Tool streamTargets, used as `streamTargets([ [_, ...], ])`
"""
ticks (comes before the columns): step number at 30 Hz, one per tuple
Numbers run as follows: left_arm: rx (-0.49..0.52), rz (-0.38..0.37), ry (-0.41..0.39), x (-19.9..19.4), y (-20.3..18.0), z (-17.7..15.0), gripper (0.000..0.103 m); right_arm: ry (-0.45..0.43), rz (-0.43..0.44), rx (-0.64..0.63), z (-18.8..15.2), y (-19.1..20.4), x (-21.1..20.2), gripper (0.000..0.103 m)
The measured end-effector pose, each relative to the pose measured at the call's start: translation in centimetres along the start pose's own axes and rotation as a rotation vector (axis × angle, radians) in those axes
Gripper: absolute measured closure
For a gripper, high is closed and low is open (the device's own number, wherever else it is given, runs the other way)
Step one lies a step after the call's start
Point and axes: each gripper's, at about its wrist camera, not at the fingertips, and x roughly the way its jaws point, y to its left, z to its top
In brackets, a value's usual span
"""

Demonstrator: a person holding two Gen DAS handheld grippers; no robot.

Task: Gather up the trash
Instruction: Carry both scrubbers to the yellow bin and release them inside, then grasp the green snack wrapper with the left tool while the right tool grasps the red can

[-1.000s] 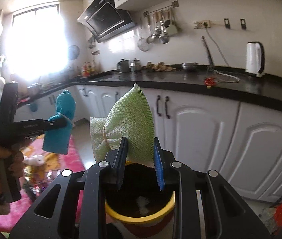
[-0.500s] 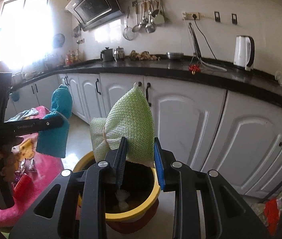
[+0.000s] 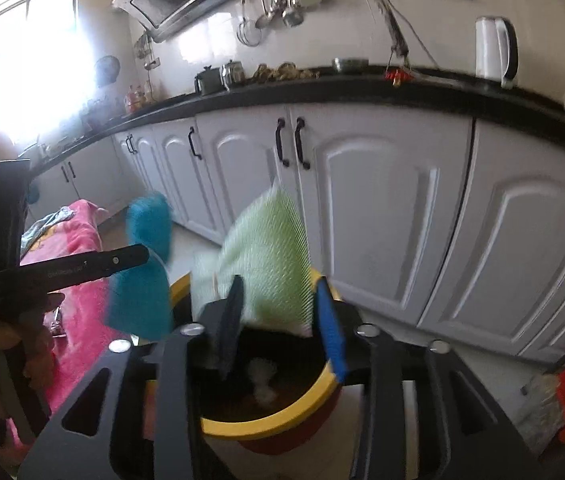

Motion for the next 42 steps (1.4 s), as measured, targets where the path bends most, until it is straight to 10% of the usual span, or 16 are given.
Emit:
streamTargets([
  [11,-0.043,0.036,0.018,-3.1,1.8,-0.9,0.054,0.050,0.030,-0.009,-0.5,0.9,0.0,0.057],
  [27,-0.117,0.126,-0.164,-15.1,6.5,-1.0,0.015,0.007,0.200,-0.085,1.1,8.1,-4.1,0.037],
  [42,-0.218,0.221,-0.271,-23.2,12.1,-3.5,0.011,0.021,0.327,-0.198,0.5,16.0,-6.3,0.029],
])
